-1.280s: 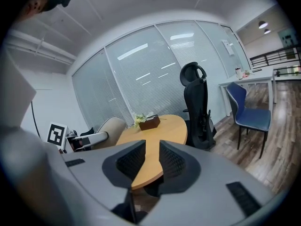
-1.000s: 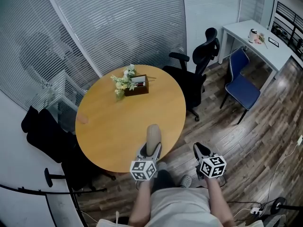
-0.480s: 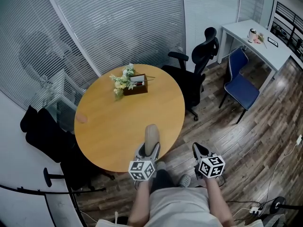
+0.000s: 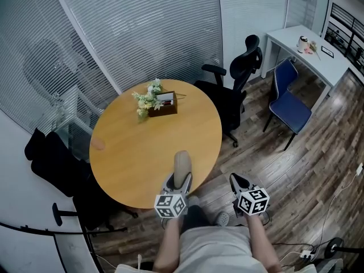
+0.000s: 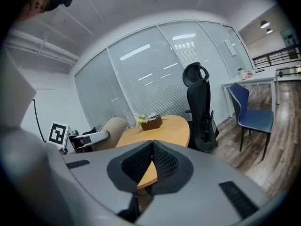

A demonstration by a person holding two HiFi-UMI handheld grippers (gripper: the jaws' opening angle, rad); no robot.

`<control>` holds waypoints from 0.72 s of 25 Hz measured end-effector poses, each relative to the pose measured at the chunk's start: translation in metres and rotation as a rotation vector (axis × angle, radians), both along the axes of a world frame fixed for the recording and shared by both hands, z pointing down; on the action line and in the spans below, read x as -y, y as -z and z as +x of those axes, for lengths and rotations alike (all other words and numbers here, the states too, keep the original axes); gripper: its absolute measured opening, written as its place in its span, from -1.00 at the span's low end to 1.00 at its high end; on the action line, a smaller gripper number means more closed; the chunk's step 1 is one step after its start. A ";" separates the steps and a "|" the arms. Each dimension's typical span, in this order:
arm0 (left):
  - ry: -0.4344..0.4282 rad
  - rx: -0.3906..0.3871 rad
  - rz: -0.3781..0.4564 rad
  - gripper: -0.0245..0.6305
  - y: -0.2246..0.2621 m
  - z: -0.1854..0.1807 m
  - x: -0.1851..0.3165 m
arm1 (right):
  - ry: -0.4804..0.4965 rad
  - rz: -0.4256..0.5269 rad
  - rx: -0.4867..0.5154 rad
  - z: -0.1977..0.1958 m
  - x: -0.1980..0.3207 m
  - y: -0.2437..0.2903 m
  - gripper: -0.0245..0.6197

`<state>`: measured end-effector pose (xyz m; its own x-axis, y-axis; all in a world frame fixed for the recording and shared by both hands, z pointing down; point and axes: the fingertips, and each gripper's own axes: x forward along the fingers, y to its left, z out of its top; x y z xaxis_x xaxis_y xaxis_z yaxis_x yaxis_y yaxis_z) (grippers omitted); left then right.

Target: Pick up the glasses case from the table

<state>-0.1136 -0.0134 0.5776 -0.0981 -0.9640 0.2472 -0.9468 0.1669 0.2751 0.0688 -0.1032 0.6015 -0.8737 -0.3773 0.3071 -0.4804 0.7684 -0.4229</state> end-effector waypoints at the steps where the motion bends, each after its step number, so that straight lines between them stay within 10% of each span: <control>1: -0.001 0.001 0.001 -0.15 0.000 0.000 0.000 | 0.001 -0.001 0.000 0.000 0.000 0.000 -0.93; 18: -0.010 0.052 -0.006 -0.15 -0.001 0.004 0.004 | -0.006 -0.015 0.005 0.005 0.006 -0.004 -0.93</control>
